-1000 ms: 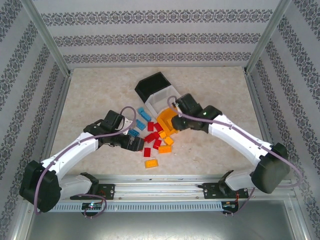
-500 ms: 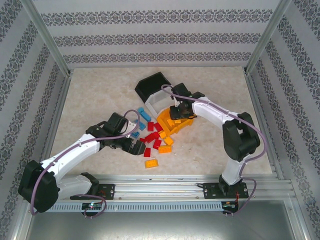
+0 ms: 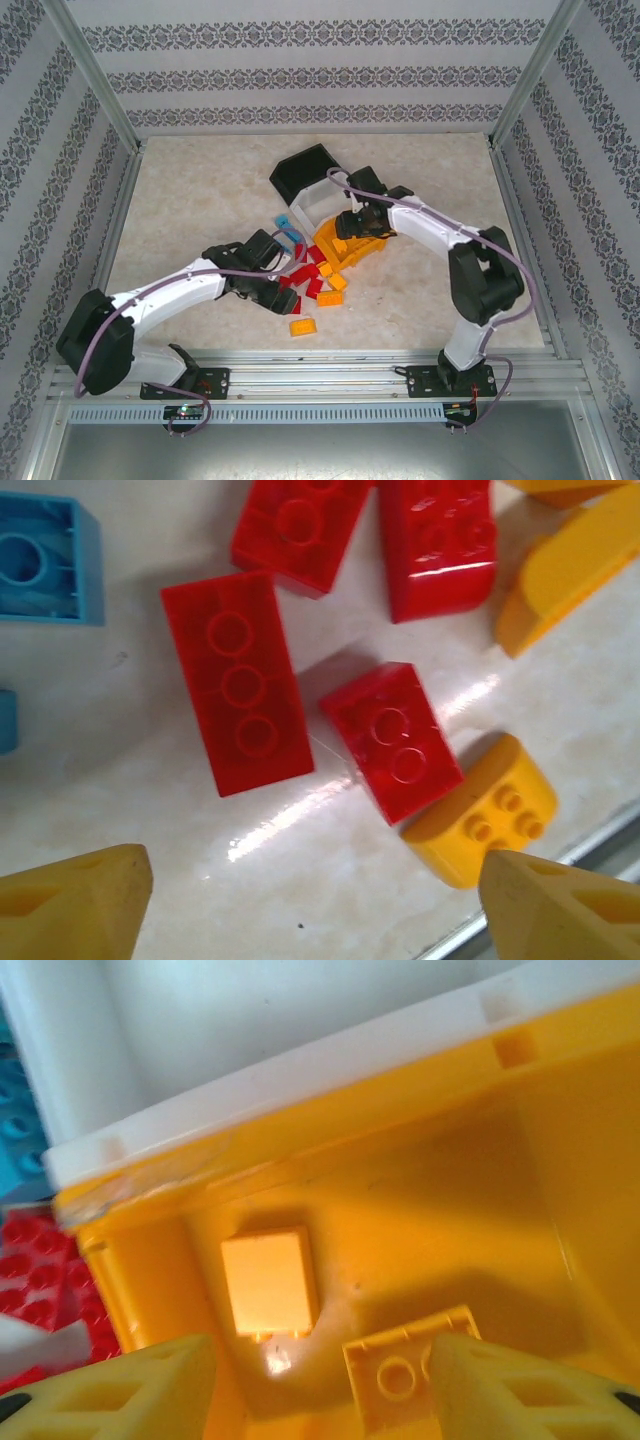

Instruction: Sort the legos into containers by color

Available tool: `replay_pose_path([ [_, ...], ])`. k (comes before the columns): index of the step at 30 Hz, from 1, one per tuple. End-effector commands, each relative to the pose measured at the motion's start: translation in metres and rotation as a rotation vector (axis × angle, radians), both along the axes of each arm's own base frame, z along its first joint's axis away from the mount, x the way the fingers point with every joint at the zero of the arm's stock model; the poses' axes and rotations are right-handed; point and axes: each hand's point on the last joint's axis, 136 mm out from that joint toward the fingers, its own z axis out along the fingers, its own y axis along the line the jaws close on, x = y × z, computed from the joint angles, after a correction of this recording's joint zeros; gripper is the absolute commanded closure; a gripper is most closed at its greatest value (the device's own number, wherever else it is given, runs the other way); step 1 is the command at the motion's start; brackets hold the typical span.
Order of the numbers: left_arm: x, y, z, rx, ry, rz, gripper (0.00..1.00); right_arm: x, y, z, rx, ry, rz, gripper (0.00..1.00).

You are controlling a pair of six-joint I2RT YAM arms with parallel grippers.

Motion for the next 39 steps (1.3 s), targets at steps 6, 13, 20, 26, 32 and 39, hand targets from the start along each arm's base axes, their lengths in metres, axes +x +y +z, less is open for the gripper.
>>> replay_pose_path([
  [6,0.025,-0.006,-0.009,0.071,-0.002,0.108,0.27,-0.039,-0.005,0.046,0.094,-0.100,0.000,0.40],
  [13,0.045,-0.016,-0.023,0.121,0.024,0.158,0.37,-0.071,-0.010,0.055,0.146,-0.113,0.001,0.41],
  [20,0.055,-0.009,-0.041,0.224,0.042,0.188,0.43,-0.105,0.003,0.051,0.163,-0.098,0.048,0.40],
  [26,0.053,-0.011,-0.055,0.237,0.083,0.187,0.52,-0.118,0.002,0.038,0.140,-0.074,0.053,0.40],
  [32,0.053,-0.006,-0.060,0.263,0.092,0.191,0.73,-0.119,0.006,0.040,0.147,-0.079,0.057,0.40],
  [39,0.060,-0.007,-0.022,0.226,0.031,0.196,0.77,-0.118,0.010,0.039,0.146,-0.077,0.060,0.40],
])
